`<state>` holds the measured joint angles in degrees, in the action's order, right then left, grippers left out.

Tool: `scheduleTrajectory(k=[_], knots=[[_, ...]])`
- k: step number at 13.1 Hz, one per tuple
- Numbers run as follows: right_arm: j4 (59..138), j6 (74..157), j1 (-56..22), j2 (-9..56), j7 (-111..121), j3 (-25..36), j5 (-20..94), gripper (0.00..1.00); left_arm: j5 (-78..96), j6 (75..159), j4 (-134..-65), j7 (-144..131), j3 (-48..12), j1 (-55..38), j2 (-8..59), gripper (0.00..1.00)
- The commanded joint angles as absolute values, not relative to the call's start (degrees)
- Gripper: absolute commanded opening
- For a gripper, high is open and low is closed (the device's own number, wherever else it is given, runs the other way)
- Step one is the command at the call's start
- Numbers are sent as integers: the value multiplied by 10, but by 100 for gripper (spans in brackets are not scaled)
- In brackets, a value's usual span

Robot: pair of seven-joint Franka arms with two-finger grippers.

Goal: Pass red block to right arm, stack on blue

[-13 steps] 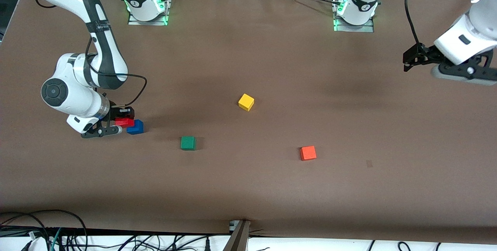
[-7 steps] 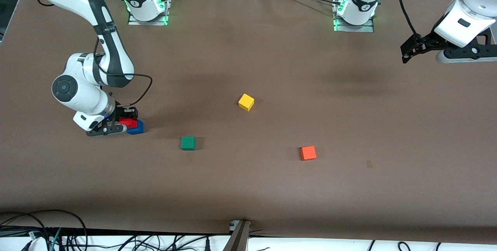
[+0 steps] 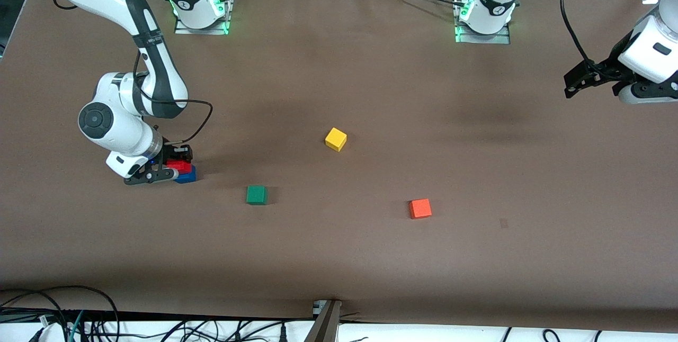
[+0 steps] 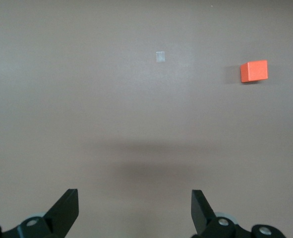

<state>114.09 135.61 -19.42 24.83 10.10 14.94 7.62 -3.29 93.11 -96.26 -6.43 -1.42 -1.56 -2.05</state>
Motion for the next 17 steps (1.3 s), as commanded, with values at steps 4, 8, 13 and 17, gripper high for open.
scheduleTrajectory(k=[4,8,13,17], knots=[[1149,1375,-195,248,90,151,64,3,-41,913,-945,-52,-25,5,-11,100],[1147,1375,-191,247,90,152,64,3,-41,913,-946,-51,-32,11,-11,100],[1148,1380,-190,251,90,152,65,4,-40,911,-940,-52,-32,6,-7,100],[1146,1380,-189,251,90,152,65,82,-40,909,-940,-52,-35,4,-8,100]])
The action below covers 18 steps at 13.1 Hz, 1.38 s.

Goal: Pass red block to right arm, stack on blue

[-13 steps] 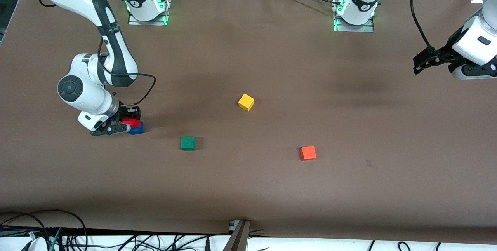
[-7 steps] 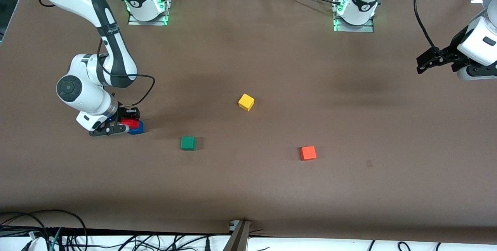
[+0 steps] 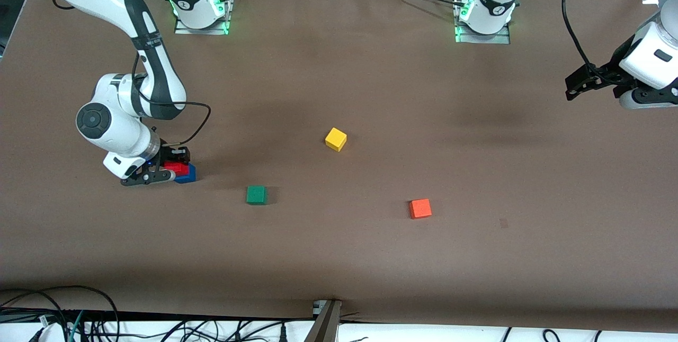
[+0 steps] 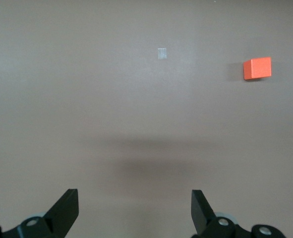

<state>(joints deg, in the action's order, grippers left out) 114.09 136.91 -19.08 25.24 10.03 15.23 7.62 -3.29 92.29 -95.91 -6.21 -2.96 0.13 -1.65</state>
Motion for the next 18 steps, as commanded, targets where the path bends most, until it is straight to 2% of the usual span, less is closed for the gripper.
scheduleTrajectory(k=[1,4,6,14,18], knots=[[1143,1377,-188,251,93,153,65,100,-40,908,-940,-52,-35,4,-8,100],[1134,1369,-188,243,94,156,65,100,-40,896,-940,-50,-35,5,-8,100],[1102,1324,-187,238,98,170,65,100,-37,896,-940,-51,-35,5,-8,100],[866,977,-188,237,93,197,65,100,-37,893,-940,-50,-35,5,-8,100],[765,866,-187,235,100,223,65,100,-36,893,-940,-50,-35,6,-8,100]])
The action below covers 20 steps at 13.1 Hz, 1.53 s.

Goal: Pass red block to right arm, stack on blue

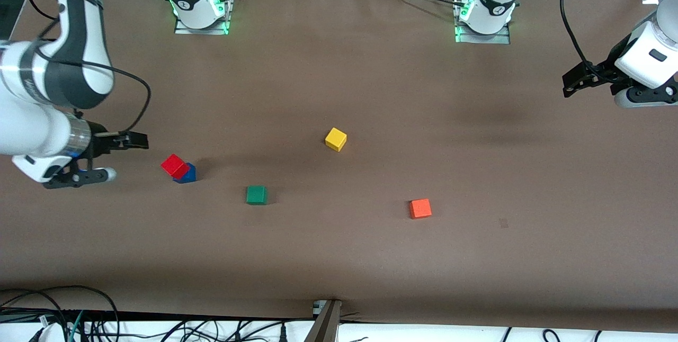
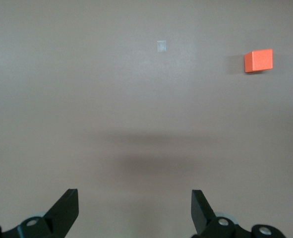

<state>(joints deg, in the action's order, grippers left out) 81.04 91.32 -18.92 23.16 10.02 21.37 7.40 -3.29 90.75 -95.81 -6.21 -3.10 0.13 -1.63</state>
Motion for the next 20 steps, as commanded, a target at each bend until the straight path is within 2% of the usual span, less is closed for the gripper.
scheduleTrajectory(k=[1,4,7,10,14,17,20], knots=[[751,838,-188,234,99,228,65,100,-33,893,-940,-50,-35,6,-8,100],[712,781,-186,215,99,239,65,100,-29,890,-940,-50,-35,6,-8,100],[722,774,-151,173,92,221,51,100,-25,890,-940,-50,-35,7,-8,100],[761,786,-59,131,80,98,-1,100,-21,887,-941,-54,-35,7,-7,100],[890,820,-10,28,7,16,-4,100,-21,886,-941,-52,-35,7,-7,100],[904,826,-6,-9,10,11,-8,100,-21,885,-943,-52,-35,8,-7,100],[882,816,-7,-17,11,11,-19,100,-21,884,-943,-51,-35,9,-7,100]])
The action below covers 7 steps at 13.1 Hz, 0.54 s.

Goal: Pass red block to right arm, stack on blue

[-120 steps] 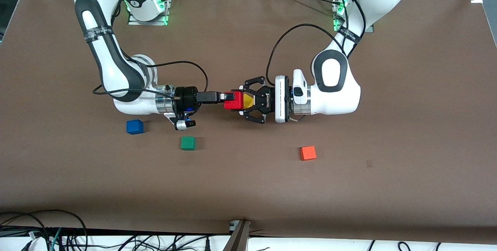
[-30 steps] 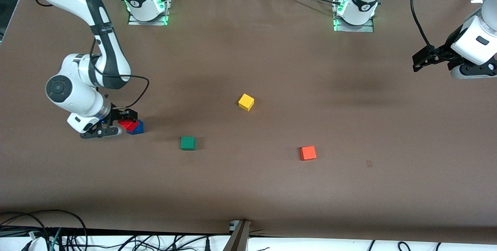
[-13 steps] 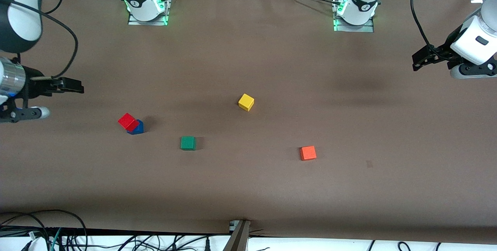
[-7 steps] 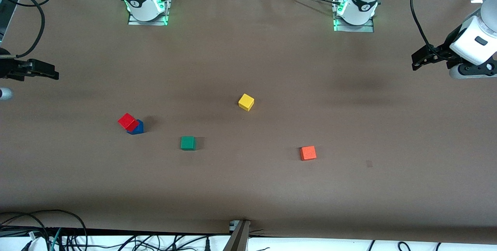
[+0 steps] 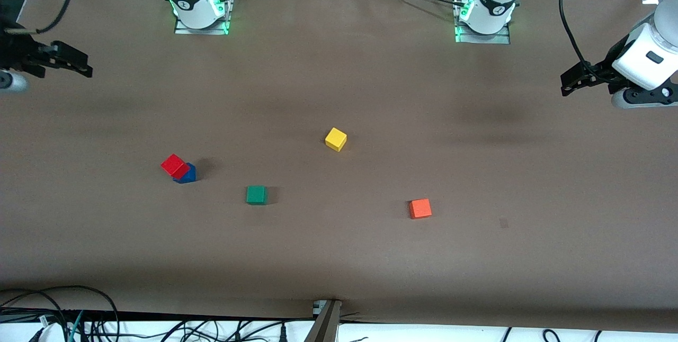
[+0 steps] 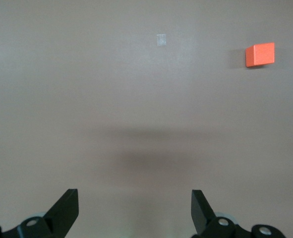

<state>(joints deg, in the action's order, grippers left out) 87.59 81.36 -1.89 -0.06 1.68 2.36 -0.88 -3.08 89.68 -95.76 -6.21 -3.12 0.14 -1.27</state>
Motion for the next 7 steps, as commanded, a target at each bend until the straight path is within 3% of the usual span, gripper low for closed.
scheduleTrajectory(k=[1,7], knots=[[880,813,-7,-16,12,11,-21,100,-21,884,-943,-50,-35,10,-7,100],[866,780,-11,-2,11,11,-20,100,-21,884,-943,-49,-35,10,-7,100]])
